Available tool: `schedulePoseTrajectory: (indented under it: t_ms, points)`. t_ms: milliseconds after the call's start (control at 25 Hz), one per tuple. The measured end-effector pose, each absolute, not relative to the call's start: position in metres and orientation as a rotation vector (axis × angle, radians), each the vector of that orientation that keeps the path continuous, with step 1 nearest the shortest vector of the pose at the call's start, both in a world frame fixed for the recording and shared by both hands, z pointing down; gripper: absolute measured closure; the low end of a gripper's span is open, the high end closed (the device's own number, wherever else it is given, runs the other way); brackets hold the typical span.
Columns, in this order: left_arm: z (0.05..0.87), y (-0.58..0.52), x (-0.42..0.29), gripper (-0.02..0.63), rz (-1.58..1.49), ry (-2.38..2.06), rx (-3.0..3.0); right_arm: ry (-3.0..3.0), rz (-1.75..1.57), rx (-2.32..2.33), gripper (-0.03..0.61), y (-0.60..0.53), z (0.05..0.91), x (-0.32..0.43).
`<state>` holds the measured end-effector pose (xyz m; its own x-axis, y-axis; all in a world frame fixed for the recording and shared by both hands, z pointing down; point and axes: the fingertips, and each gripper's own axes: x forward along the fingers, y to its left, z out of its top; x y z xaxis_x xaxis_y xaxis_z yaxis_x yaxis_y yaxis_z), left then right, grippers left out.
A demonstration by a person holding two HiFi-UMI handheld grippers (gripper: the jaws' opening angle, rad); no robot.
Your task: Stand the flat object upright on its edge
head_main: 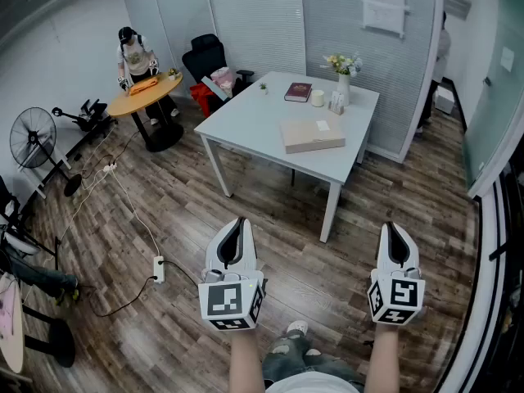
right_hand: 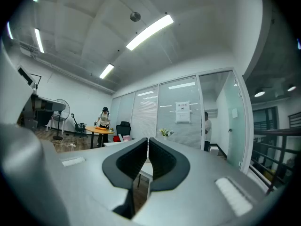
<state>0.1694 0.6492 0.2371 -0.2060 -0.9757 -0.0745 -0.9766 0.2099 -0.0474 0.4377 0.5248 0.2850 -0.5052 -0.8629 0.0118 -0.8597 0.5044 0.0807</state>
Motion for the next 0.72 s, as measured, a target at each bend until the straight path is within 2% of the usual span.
schedulePoseTrajectory:
  t_ms: [720]
  points:
    - [0.246,0.626,0.147,0.612,0.008,2.436,-1.896,-2.662,-0.082,1.538,0.545,0.501,0.291,0.423]
